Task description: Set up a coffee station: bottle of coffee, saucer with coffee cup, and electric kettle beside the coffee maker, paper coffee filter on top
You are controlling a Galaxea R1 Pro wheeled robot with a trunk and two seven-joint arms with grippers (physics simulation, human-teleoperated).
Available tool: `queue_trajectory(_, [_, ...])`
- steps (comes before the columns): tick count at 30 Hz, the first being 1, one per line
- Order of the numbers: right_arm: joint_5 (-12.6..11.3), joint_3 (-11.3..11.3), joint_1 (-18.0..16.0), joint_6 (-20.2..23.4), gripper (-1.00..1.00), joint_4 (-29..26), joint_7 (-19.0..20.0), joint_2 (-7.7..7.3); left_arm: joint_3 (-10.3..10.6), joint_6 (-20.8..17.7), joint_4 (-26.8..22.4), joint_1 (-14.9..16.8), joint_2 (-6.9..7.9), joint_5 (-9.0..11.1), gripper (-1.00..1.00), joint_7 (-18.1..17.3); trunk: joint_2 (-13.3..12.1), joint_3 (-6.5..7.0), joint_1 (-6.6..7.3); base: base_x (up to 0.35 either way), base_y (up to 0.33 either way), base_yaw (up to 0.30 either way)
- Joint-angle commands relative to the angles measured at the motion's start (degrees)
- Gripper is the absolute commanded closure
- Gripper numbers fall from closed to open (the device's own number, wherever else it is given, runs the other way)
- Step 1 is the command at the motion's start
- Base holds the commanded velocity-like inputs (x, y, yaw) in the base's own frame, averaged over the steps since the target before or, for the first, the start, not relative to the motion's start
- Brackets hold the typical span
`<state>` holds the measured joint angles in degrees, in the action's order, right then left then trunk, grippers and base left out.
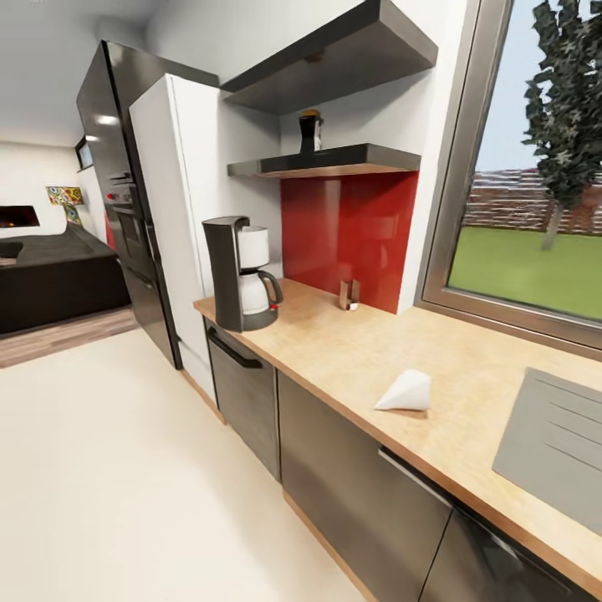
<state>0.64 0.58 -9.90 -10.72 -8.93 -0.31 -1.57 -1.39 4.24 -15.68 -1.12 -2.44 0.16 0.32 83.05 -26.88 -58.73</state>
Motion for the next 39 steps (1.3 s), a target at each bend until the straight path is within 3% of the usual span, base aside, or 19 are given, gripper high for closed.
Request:
queue_trajectory(1, [0.06,0.07,-0.03,-0.18,-1.00,0.05,-0.03,-0.01,-0.14,0.07,-0.11,-0.03,-0.03,0.02,-1.00,0.03,0.03,-0.05,0.00,-0.016,-0.068,0.215])
queue_trajectory(15, [0.09,0.13,-0.03,-0.18,-1.00,0.13,-0.04,-0.01,-0.28,0.07,-0.06,-0.03,0.02,0.02,-1.00,0.03,0.03,-0.05,0.00,-0.021,-0.028,0.251])
queue_trajectory(29, [0.07,0.23,-0.03,-0.20,-1.00,0.14,-0.04,-0.01,-0.42,1.85,-0.06,-0.03,0.00,0.02,-1.00,0.03,0.03,-0.05,0.00,-0.175,-0.167,0.096])
queue_trajectory(32, [0.07,1.15,-0.03,-0.19,-1.00,0.14,-0.04,-0.01,-0.44,1.88,-0.06,-0.03,0.00,0.02,-1.00,0.03,0.03,-0.05,0.00,-0.045,-0.043,0.243])
queue_trajectory(37, [0.07,5.75,-0.03,-0.18,-1.00,0.26,-0.07,-0.01,-0.52,1.91,-0.06,-0.03,0.01,0.02,-1.00,0.03,0.03,-0.05,0.00,-0.015,-0.013,0.233])
queue_trajectory(39, [0.06,6.14,-0.03,-0.18,-1.00,0.64,-0.06,-0.01,-0.53,1.92,-0.06,-0.03,-0.01,0.02,-1.00,0.03,0.03,-0.05,0.00,-0.074,-0.030,0.091])
